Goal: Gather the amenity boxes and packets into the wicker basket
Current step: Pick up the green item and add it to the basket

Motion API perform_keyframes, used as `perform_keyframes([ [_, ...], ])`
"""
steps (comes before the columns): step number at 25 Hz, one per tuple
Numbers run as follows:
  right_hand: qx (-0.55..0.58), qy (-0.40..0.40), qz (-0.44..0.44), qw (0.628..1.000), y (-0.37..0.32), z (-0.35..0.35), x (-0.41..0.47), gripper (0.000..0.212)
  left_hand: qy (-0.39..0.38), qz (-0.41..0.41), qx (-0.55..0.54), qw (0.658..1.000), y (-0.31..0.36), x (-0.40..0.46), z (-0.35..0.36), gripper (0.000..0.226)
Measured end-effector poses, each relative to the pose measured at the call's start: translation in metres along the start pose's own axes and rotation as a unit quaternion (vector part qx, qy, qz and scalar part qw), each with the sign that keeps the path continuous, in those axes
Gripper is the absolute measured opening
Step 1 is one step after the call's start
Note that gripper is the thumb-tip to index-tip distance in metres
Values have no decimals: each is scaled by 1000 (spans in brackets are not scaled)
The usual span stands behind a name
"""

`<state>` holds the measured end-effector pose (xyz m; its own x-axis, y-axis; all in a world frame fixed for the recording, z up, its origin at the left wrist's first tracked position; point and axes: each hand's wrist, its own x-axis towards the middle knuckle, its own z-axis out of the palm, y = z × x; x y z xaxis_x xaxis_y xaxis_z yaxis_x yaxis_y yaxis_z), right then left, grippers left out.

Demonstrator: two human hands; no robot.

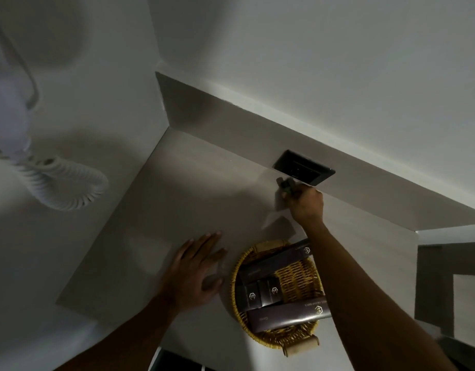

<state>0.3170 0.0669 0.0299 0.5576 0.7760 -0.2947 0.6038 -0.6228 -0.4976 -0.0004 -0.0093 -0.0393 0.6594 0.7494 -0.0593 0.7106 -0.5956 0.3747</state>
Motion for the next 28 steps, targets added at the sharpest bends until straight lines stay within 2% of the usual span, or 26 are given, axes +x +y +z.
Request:
perform_keyframes([
  [2, 109, 36, -2, 993, 10, -21, -22, 26, 0, 4, 5, 1000, 0, 0, -1, 71],
  [4, 251, 61, 12, 966, 26, -45, -59, 28, 6, 16, 4, 1000, -1, 2, -2, 69],
  [5, 289, 58, 12, 955, 36, -55, -80, 29, 10, 23, 5, 1000, -1, 3, -3, 69],
  [7, 292, 38, 7, 956, 56, -64, -118, 26, 8, 31, 13, 999, -2, 3, -3, 69],
  [9, 258, 32, 3, 966, 70, -64, -148, 23, 6, 29, 9, 1000, -2, 3, -3, 69],
  [11, 189, 28, -22, 981, 78, -55, -167, 29, 6, 21, -2, 1000, -2, 2, -1, 70],
  [14, 3, 0, -41, 999, 83, -33, -179, 26, 3, 21, -2, 1000, -3, 2, 1, 72],
  [17, -155, -2, -49, 987, 83, -15, -180, 21, 6, 20, 3, 1000, -4, 2, 3, 71],
  [21, -190, 3, -48, 981, 86, -10, -176, 20, 8, 20, 9, 1000, -3, 2, 3, 69],
  [28, -198, -38, -42, 979, 86, -12, -173, 18, 18, 23, 5, 1000, -3, 2, 2, 67],
])
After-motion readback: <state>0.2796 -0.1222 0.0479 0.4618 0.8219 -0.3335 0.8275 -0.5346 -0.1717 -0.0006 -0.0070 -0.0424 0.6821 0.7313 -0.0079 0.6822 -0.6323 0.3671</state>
